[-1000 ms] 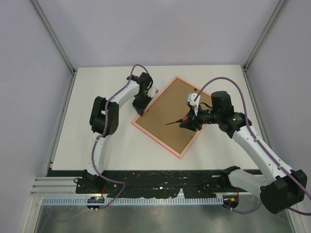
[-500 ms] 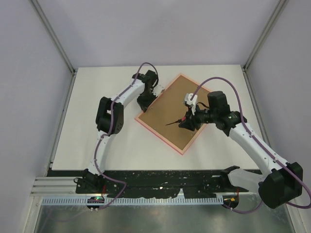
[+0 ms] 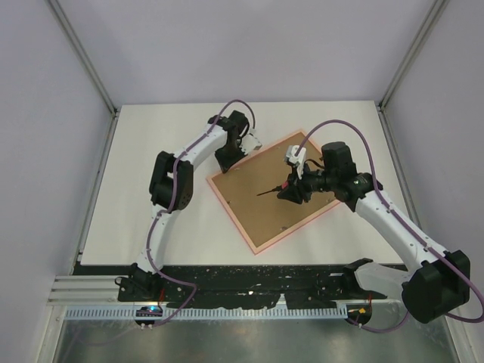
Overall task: Take the photo out of the frame
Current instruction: Adjust the photo frame at the center of the board, then release the photo frame item from the photo frame.
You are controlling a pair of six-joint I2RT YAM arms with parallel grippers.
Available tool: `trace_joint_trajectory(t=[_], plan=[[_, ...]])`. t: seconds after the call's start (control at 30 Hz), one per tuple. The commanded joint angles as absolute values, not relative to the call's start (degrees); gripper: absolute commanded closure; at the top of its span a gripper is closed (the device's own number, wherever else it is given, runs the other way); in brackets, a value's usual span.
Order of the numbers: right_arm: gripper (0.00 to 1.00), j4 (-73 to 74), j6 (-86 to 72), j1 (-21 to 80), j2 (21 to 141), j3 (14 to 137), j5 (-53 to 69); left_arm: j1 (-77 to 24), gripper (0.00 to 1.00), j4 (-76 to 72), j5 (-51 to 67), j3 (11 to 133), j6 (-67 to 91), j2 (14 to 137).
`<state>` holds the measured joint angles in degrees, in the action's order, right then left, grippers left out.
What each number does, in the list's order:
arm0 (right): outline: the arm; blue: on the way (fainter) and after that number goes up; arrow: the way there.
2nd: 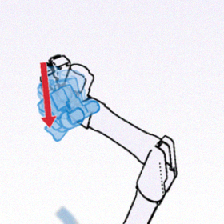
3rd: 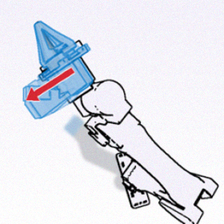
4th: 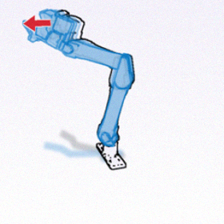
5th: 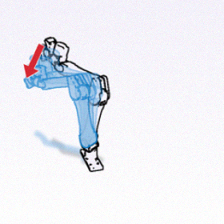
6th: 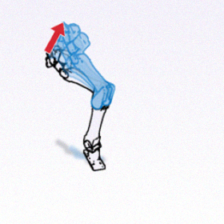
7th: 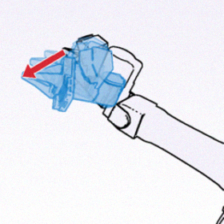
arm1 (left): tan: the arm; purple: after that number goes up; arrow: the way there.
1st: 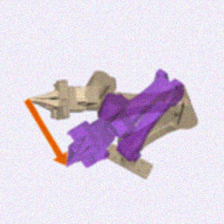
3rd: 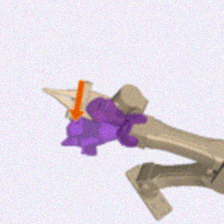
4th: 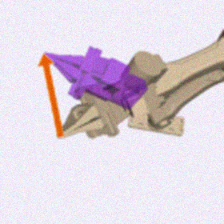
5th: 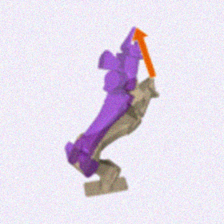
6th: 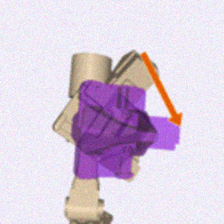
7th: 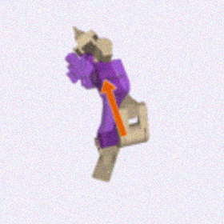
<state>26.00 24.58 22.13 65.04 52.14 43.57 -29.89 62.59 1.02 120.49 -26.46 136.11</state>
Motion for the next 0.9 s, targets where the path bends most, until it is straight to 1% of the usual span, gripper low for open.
trace_joint_trajectory(t=[0.0,0.07,0.27,0.3,0.4,0.57,0.7,0.87], plan=[[0.92,23.03,23.64,22.59,65.56,52.47,43.86,-30.06,0.96,59.77,-1.93,120.85,-30.67,130.61],[0.92,23.03,23.47,22.85,65.83,52.47,43.86,-30.06,0.93,59.15,-2.28,120.94,-31.64,130.34],[0.92,20.66,21.98,23.73,66.62,52.03,42.1,-29.97,0.77,58.01,-3.96,122.69,-31.29,129.38],[0.92,19.96,21.28,23.9,66.62,51.86,41.14,-29.97,0.73,58.01,-3.96,122.78,-30.85,129.03],[0.92,16.89,19.52,24.69,66.97,51.59,38.24,-30.06,0.67,57.83,-4.39,122.78,-29.27,127.88],[0.92,14.77,18.11,27.5,69.07,53.78,31.83,-29.62,0.66,58.88,-3.0,122.17,-26.99,124.9],[0.92,16.43,20.12,30.84,73.11,58.86,27.53,-26.9,0.66,59.33,4.02,118.49,-23.3,121.39],[0.92,18.11,21.71,33.04,79.53,66.96,25.93,-21.37,0.66,55.64,12.2,110.84,-18.64,119.0]])
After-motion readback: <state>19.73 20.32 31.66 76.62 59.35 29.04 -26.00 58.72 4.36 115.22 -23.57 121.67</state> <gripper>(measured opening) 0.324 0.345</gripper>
